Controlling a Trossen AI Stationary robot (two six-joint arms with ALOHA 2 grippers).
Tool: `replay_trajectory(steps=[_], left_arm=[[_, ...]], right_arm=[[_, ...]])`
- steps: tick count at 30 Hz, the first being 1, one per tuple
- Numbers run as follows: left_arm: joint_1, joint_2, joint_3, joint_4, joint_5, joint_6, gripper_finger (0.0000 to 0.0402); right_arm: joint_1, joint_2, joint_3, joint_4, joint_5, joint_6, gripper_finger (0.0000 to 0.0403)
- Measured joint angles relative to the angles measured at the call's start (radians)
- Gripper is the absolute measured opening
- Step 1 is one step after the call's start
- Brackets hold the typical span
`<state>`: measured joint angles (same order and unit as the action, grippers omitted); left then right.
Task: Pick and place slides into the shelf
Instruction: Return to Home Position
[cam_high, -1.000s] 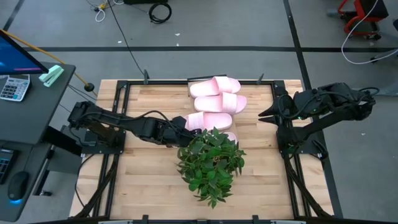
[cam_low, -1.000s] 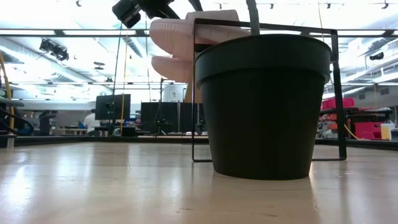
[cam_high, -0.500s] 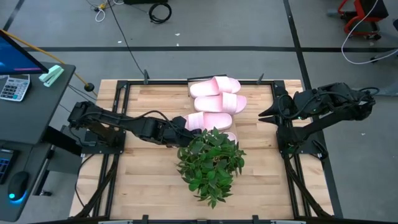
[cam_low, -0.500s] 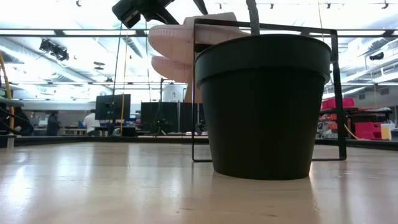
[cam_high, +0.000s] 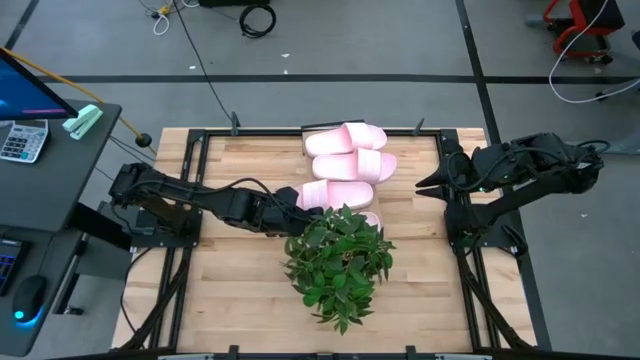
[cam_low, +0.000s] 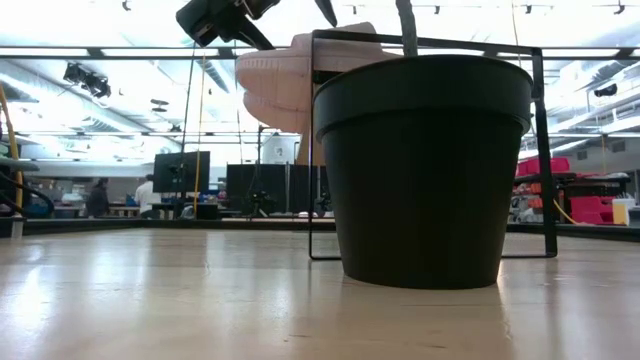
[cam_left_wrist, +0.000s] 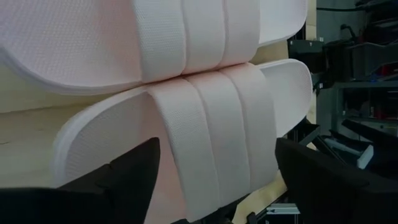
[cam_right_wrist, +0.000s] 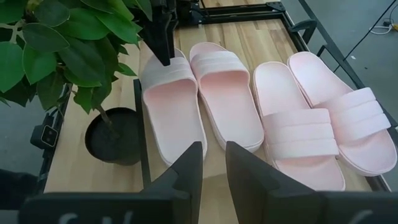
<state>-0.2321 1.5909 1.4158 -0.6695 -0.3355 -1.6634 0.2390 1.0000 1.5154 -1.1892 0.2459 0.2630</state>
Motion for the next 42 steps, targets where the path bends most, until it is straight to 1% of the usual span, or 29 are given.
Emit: replay_trajectory(steps=[8, 12, 18, 29, 36, 40, 42], left_arm=[[0.000, -0.001, 0.001, -0.017, 0.002, -0.002, 0.0353], [0.000, -0.001, 0.001, -0.022, 0.025, -0.040, 0.0354], [0.000, -0.022, 0.002, -0.042, 0.044, -0.045, 0.0354], [-0.002, -0.130, 0.002, -0.263, 0.022, -0.054, 0.0354], [-0.003, -0.220, 0.002, -0.418, -0.046, -0.054, 0.0354], [-0.002, -0.294, 0.001, -0.533, -0.096, -0.060, 0.0354], [-0.001, -0.337, 0.001, -0.585, -0.118, -0.091, 0.0354]], right_arm=[[0.000, 0.000, 0.000, 0.000, 0.000, 0.000, 0.0077], [0.000, 0.000, 0.000, 0.000, 0.000, 0.000, 0.0077], [0.000, 0.000, 0.000, 0.000, 0.000, 0.000, 0.0077], [0.000, 0.000, 0.000, -0.010, 0.000, 0.000, 0.0077], [0.000, 0.000, 0.000, -0.011, 0.000, 0.000, 0.0077], [0.000, 0.000, 0.000, -0.016, 0.000, 0.004, 0.0077], [0.000, 0.000, 0.000, -0.029, 0.000, 0.017, 0.0077]])
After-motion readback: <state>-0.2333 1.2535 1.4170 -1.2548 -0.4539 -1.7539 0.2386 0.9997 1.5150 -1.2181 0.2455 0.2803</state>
